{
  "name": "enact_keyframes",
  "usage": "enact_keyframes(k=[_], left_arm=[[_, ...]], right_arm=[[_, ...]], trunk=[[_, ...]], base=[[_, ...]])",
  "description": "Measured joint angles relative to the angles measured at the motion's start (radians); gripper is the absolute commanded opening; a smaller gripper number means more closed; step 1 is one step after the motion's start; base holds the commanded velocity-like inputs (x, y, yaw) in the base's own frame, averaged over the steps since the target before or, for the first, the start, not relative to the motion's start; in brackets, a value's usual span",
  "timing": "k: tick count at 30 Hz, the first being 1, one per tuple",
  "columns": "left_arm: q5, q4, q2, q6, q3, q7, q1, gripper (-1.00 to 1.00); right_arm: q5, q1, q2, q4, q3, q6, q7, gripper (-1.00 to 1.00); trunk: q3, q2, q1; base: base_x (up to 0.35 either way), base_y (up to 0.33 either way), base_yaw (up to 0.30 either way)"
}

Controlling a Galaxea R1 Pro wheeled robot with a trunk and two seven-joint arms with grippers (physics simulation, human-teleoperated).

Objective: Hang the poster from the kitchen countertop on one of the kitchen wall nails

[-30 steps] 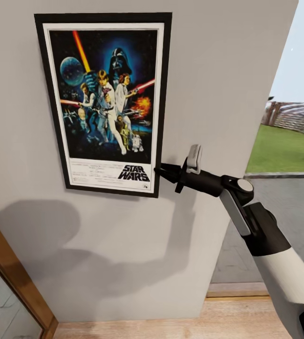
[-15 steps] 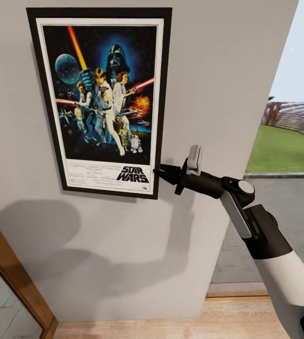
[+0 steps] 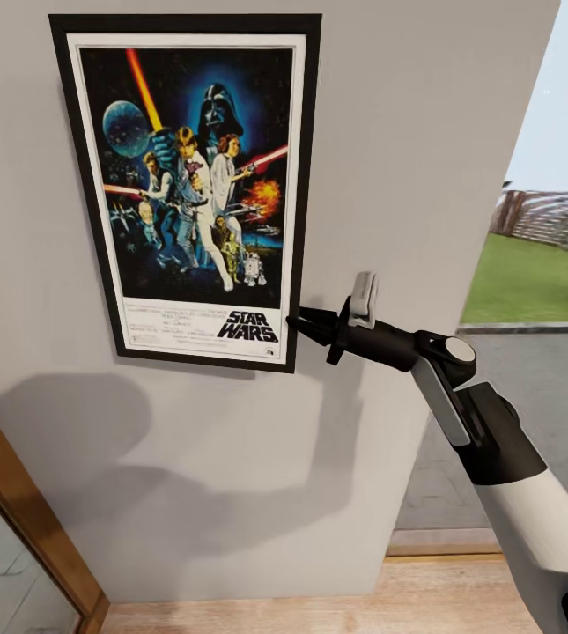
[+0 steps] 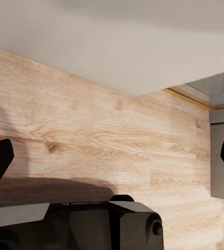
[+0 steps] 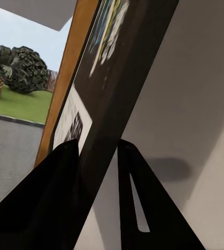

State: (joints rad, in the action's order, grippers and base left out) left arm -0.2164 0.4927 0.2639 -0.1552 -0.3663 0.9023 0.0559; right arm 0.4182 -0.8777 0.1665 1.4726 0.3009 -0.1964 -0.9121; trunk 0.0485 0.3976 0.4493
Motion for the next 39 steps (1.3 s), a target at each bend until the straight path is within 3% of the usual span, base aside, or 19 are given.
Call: enact_keyframes(k=[19, 39], left_arm=[[0.000, 0.000, 0.000, 0.000, 0.000, 0.000, 0.000, 1.00], [0.000, 0.000, 0.000, 0.000, 0.000, 0.000, 0.000, 1.00]], right_arm=[[0.000, 0.003, 0.000, -0.001, 0.000, 0.000, 0.000, -1.00], [0.000, 0.003, 0.000, -0.002, 0.000, -0.001, 0.000, -1.00]], trunk=[[0.000, 0.000, 0.000], [0.000, 0.000, 0.000]], base=[[0.000, 0.108, 0.000], [0.000, 0.021, 0.000]])
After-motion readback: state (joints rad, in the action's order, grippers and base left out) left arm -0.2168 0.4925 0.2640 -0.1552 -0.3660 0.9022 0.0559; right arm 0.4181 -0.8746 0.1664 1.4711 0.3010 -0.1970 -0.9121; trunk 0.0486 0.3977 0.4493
